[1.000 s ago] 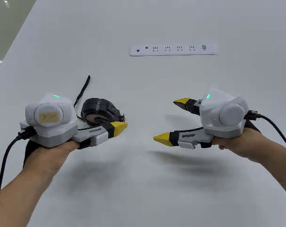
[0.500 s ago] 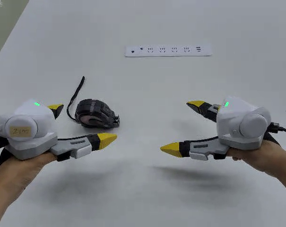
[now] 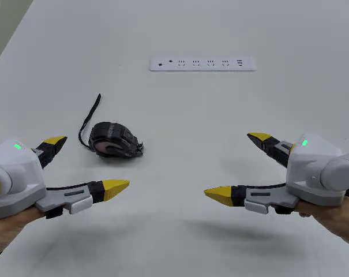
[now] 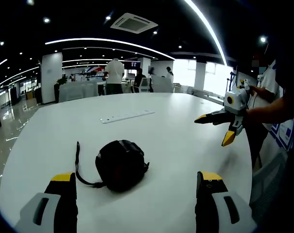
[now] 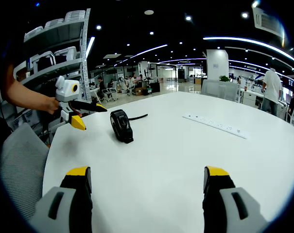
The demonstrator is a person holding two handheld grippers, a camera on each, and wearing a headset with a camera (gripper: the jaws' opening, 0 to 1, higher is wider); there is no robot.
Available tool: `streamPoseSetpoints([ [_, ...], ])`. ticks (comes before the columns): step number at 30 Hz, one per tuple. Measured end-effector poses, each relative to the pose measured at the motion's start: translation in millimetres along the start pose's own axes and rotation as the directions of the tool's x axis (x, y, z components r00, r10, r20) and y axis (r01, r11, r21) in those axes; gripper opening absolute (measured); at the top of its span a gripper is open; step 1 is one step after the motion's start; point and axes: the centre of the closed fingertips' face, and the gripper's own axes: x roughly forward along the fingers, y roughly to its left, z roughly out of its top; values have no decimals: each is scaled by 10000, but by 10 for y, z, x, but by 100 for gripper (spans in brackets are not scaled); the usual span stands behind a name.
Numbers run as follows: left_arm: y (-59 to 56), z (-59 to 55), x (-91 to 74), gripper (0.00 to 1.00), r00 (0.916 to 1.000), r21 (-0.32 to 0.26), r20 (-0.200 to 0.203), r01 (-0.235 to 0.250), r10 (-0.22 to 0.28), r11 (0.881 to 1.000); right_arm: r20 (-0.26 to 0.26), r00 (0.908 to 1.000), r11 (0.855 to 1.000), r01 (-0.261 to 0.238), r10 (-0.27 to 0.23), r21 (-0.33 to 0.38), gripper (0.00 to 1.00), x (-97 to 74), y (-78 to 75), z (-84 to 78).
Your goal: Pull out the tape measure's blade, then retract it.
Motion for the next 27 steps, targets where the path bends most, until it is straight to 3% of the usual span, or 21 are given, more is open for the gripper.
streamPoseSetpoints([
  [6, -15, 33, -57, 100, 9996, 33, 260, 136, -137, 9999, 107, 9998, 9996, 167, -169, 246, 100, -99, 17, -47],
  [13, -13, 32, -101, 100, 9993, -19, 370, -102, 102, 9999, 285, 9984, 9978, 477, -490, 466, 100, -161, 23, -54],
  [27, -27, -36, -188, 100, 9995, 46, 223, -228, 227, 9997, 188, 9979, 9978, 621, -625, 237, 100, -214, 22, -58],
])
